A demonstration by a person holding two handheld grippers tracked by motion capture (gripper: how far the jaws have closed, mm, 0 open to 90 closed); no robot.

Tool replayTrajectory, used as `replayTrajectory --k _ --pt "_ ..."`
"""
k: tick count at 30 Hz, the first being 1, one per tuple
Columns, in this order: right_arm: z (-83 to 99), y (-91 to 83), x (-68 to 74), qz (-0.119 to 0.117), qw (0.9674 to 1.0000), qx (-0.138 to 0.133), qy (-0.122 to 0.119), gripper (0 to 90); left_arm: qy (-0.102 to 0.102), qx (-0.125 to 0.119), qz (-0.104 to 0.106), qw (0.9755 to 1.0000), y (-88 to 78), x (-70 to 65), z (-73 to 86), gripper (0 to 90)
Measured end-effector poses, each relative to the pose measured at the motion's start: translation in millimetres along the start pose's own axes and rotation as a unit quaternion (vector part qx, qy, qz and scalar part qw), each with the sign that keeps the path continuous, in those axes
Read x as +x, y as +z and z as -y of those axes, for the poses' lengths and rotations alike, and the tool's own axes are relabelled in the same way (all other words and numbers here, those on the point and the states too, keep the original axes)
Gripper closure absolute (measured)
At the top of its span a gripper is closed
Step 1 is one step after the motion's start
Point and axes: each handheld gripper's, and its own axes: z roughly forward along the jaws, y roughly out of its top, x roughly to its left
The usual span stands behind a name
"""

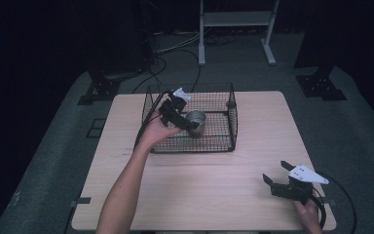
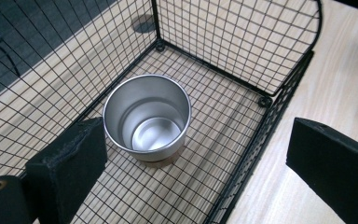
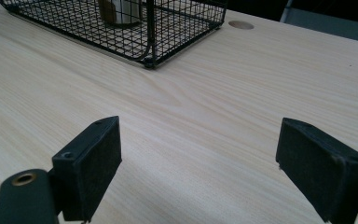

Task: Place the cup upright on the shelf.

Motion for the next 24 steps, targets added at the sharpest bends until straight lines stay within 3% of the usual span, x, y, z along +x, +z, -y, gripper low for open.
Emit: replayTrajectory --k 14,24 --pt "-0.1 0.1 1.0 0.003 1.0 0.002 -0.002 13.4 0.028 -0.027 0.009 0.9992 -20.2 -26.2 4.4 4.1" --pt "-0.1 0.1 0.9 0.003 1.0 0.002 -0.001 13.4 0.018 -0.042 0.018 0.9988 -24.3 -31.6 24.9 4.2"
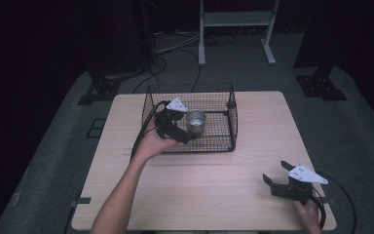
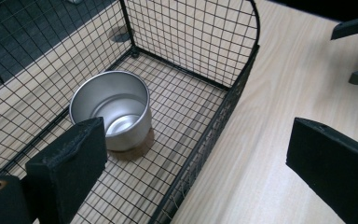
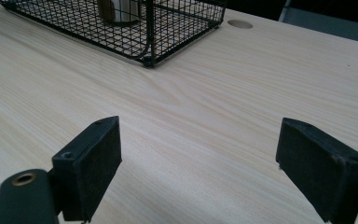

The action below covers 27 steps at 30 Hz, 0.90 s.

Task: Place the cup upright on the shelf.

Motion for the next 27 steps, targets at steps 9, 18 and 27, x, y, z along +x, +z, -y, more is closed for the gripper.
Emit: replayTrajectory --k 9,18,27 --pt "0.0 0.0 0.1 0.003 1.0 0.001 -0.001 13.4 -0.001 -0.006 0.002 1.0 -12.1 -6.5 15.9 4.1" --pt "0.1 -0.1 0.3 0.005 1.0 0.001 -0.004 13.4 0.005 -0.014 0.008 0.9999 -20.1 -18.2 23.8 4.0" --pt "0.2 -0.2 0.6 0.007 1.0 0.003 -0.005 13.4 0.008 -0.022 0.011 0.9997 -27.1 -26.9 32.3 3.9"
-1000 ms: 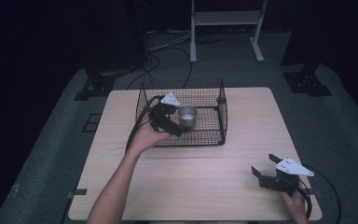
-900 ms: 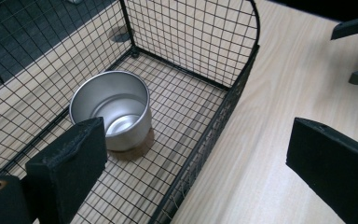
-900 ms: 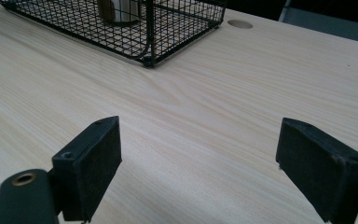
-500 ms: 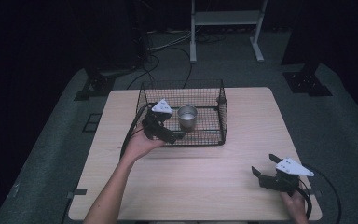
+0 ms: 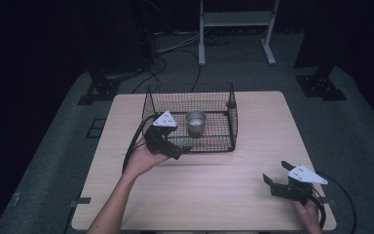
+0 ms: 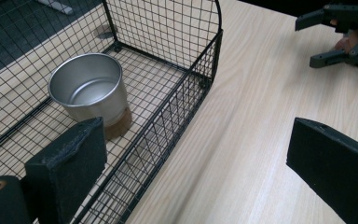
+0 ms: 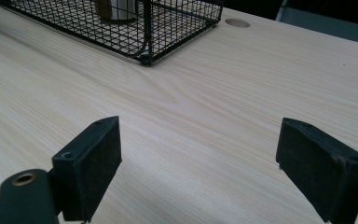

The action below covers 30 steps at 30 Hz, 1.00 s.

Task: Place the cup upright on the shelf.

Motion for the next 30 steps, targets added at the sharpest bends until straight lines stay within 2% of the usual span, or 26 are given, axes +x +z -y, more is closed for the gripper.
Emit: replayTrajectory --k 7,9,13,30 --pt "0.0 0.0 0.4 0.002 1.0 0.001 0.002 13.4 0.003 -0.007 0.002 1.0 -5.4 -6.3 7.3 3.9" --pt "0.0 0.0 0.2 0.002 1.0 0.001 0.002 13.4 -0.003 -0.013 0.012 0.9998 -7.9 -9.4 10.7 3.4" --pt "-0.1 0.1 0.3 0.002 1.0 0.003 0.003 13.4 0.0 -0.014 0.017 0.9998 -9.8 -13.5 15.8 3.4" --pt "-0.1 0.1 0.3 0.003 1.0 0.003 0.0 13.4 0.014 -0.01 -0.001 0.9999 -13.0 -23.9 37.2 3.4"
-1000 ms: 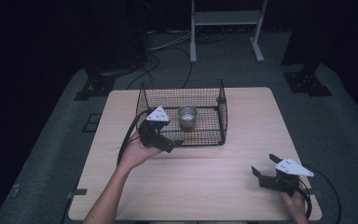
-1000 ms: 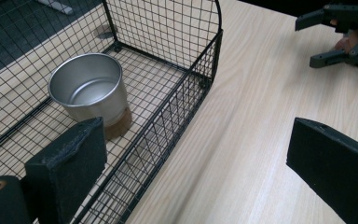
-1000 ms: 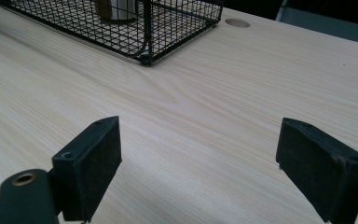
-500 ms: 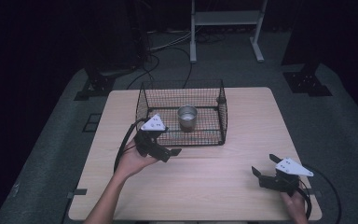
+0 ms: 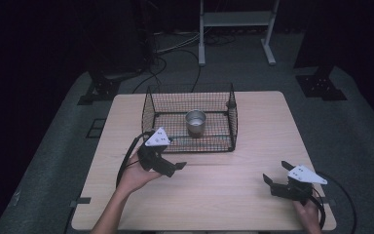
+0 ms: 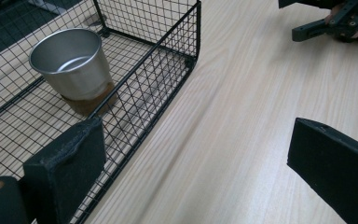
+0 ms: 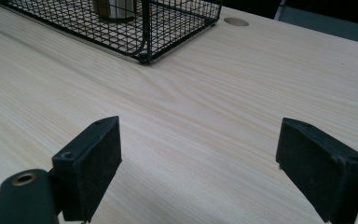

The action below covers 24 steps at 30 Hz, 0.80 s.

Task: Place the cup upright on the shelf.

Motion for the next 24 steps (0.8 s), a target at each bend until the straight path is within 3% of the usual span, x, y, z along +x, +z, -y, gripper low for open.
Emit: replayTrajectory --k 7,24 --pt "0.0 -0.2 0.1 0.0 1.0 0.001 0.002 13.4 0.002 0.003 -0.004 1.0 -2.0 -2.2 7.6 3.3" --pt "-0.1 -0.1 0.7 0.002 1.0 0.003 0.0 13.4 -0.017 -0.009 -0.006 0.9998 -6.3 -12.6 39.6 3.1"
